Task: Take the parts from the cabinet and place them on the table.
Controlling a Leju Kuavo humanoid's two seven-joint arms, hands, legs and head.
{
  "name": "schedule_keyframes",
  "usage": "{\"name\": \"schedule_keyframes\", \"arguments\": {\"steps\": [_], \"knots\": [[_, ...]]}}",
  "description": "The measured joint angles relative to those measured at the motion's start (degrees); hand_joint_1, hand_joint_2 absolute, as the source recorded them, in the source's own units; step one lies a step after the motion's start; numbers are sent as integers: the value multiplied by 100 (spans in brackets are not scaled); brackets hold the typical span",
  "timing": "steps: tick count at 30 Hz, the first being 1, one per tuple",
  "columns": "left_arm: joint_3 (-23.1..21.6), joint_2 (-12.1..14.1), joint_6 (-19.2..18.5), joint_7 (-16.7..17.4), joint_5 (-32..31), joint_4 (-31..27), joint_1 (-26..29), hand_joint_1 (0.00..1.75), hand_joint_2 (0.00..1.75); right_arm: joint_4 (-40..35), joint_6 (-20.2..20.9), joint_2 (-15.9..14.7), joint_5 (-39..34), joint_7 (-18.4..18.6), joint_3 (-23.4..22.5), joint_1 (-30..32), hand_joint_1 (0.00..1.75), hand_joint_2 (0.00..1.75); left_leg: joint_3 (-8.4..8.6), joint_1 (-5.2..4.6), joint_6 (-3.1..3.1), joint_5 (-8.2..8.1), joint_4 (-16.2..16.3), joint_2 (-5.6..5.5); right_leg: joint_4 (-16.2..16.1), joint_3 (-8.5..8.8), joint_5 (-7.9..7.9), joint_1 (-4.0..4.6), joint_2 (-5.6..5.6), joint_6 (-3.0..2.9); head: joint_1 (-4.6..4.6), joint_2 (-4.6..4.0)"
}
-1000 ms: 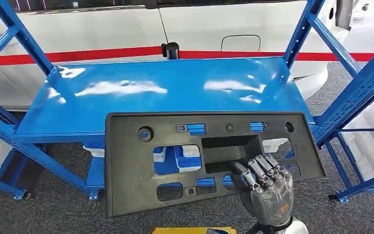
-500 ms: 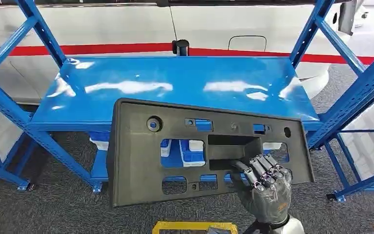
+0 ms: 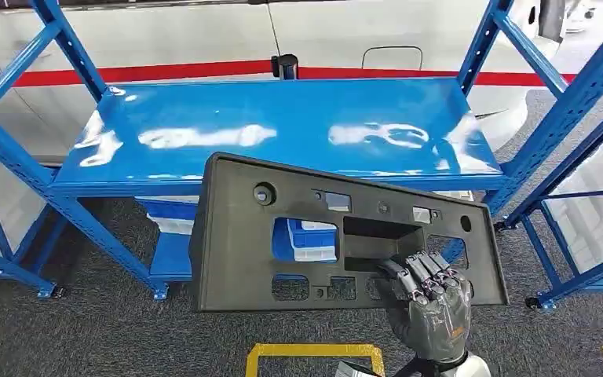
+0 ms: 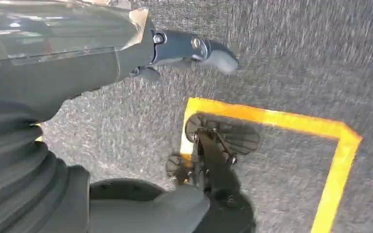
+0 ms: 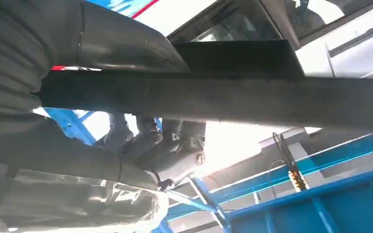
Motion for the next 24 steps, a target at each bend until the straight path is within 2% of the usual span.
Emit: {"name": "schedule_keyframes", "arguments": {"steps": [1, 2, 3, 4, 5, 6, 7, 8, 9, 11, 12, 13, 14, 15, 16, 17, 18, 19, 20, 21, 22, 23, 24], "knots": [[0, 0, 0, 0, -2, 0, 1, 0, 175, 0, 0, -2, 4, 0, -2, 6, 175, 175, -156, 20, -41, -259, 456, 2, 3, -56, 38, 6, -7, -10, 2, 0], [0, 0, 2, 0, -2, 0, 4, 0, 175, 0, 0, -2, 4, 0, -4, 17, 175, 175, -284, 39, -74, -423, 876, 3, 9, -113, 78, 11, -7, 0, -4, 0], [0, 0, 2, 0, 0, 0, 7, 0, 175, 0, 0, -4, 4, 2, -7, 31, 175, 175, -307, 57, -92, -440, 1067, 4, 14, -156, 113, 11, -5, 14, 0, 0], [0, 0, 0, 0, 0, 0, 9, 0, 175, 0, 0, -7, 4, 2, -9, 44, 175, 175, -197, 78, -101, -343, 984, 5, 16, -189, 143, 9, -5, 24, -2, 0], [0, 0, 0, 0, 0, 0, 8, 0, 175, 0, 0, -5, 4, 4, -11, 53, 175, 175, 68, 103, -110, -136, 608, 7, 22, -218, 163, 2, -5, 55, -2, 0], [0, 0, 2, 0, 0, 0, 6, 0, 175, 0, 0, -7, 4, 4, -13, 56, 175, 175, 427, 120, -113, 87, 51, 8, 31, -234, 178, -7, -3, 79, -2, 2], [0, 0, 0, 0, 0, 0, 3, 0, 175, 0, 0, -4, 4, 4, -13, 56, 175, 175, 776, 137, -116, 223, -477, 7, 42, -239, 191, -8, -3, 99, -4, 0], [0, 0, 0, 0, 0, 0, -11, 0, 175, 0, 0, -4, 4, 4, -18, 56, 175, 175, 980, 130, -116, 144, -807, -10, 54, -266, 209, 29, -4, 131, -4, 0], [0, 2, 0, 0, -2, 0, -12, 0, 175, 0, 0, -4, 2, 11, -22, 52, 175, 175, 937, 96, -46, 207, -782, -38, 57, -283, 241, 35, -5, 179, 9, 0], [-7, 2, -9, 2, -26, 2, -2, 0, 175, 0, 0, -11, -9, 79, -20, 65, 175, 175, 873, 56, 4, 210, -785, -34, 57, -316, 297, 27, -6, 264, 13, 2], [-13, 2, -29, 2, -26, 2, 0, 0, 175, 0, 0, -15, -13, 103, -22, 83, 175, 175, 840, 37, 60, 249, -801, -30, 25, -338, 338, 32, -4, 323, 33, 0], [-22, 2, -39, 6, -24, 2, -2, 0, 175, 0, 0, -41, -29, 122, -22, 92, 175, 175, 806, 87, 182, 348, -885, 11, 87, -394, 306, 35, -13, 353, 22, 0], [-22, 0, -39, 24, -24, 2, -12, 0, 175, 0, 0, -63, -37, 142, -22, 129, 175, 175, 737, 51, 224, 405, -895, 9, 266, -530, 99, 31, 3, 311, 33, 0], [-22, 2, -39, 35, -9, 2, -11, 0, 175, 2, 0, -83, -48, 177, -20, 141, 175, 175, 669, 47, 285, 456, -888, 24, 640, -678, -203, 25, 6, 242, 63, 2], [-22, 2, -39, 39, 24, 4, -9, 0, 175, 13, 0, -109, -53, 201, -17, 159, 175, 175, 607, 31, 300, 499, -888, 30, 1071, -814, -468, 26, 7, 196, 81, 0], [-22, 2, -33, 52, 44, 7, -4, 0, 175, 24, 0, -140, -72, 219, -15, 169, 175, 175, 541, 16, 308, 545, -884, 41, 1501, -941, -666, 27, 7, 189, 74, 0], [-20, 2, -13, 70, 92, 9, 1, 0, 175, 48, 0, -175, -107, 234, -4, 169, 175, 175, 470, 3, 310, 594, -876, 47, 1806, -1002, -750, 29, 8, 220, 85, 0], [-20, 2, -4, 70, 105, 11, 5, 0, 175, 72, 0, -206, -140, 256, 18, 165, 175, 175, 407, -11, 313, 643, -875, 47, 1829, -928, -707, 30, 8, 262, 79, 0], [-20, -9, 15, 70, 140, 11, 6, 0, 175, 96, 0, -232, -173, 276, 39, 156, 175, 175, 345, -24, 304, 692, -870, 45, 1565, -705, -561, 35, 8, 321, 83, 0], [-15, -20, 33, 70, 170, 11, 8, 0, 175, 135, 0, -262, -216, 291, 65, 137, 175, 175, 298, -28, 292, 732, -864, 38, 1134, -403, -390, 44, 8, 361, 81, 0], [-11, -31, 72, 66, 217, 11, 8, 0, 175, 171, 0, -286, -265, 299, 96, 99, 175, 175, 252, -32, 272, 770, -850, 31, 592, -40, -270, 52, 7, 367, 81, 2], [2, -46, 98, 63, 252, 11, 10, 0, 175, 206, 0, -313, -335, 306, 136, 48, 175, 175, 228, -34, 251, 800, -830, 30, 154, 260, -273, 55, 8, 328, 83, 0], [20, -59, 149, 50, 297, 11, 10, 0, 175, 260, 0, -341, -416, 313, 199, -48, 175, 175, 168, -75, 220, 824, -795, 33, -172, 460, -303, 96, 15, 288, 90, 0]]}}
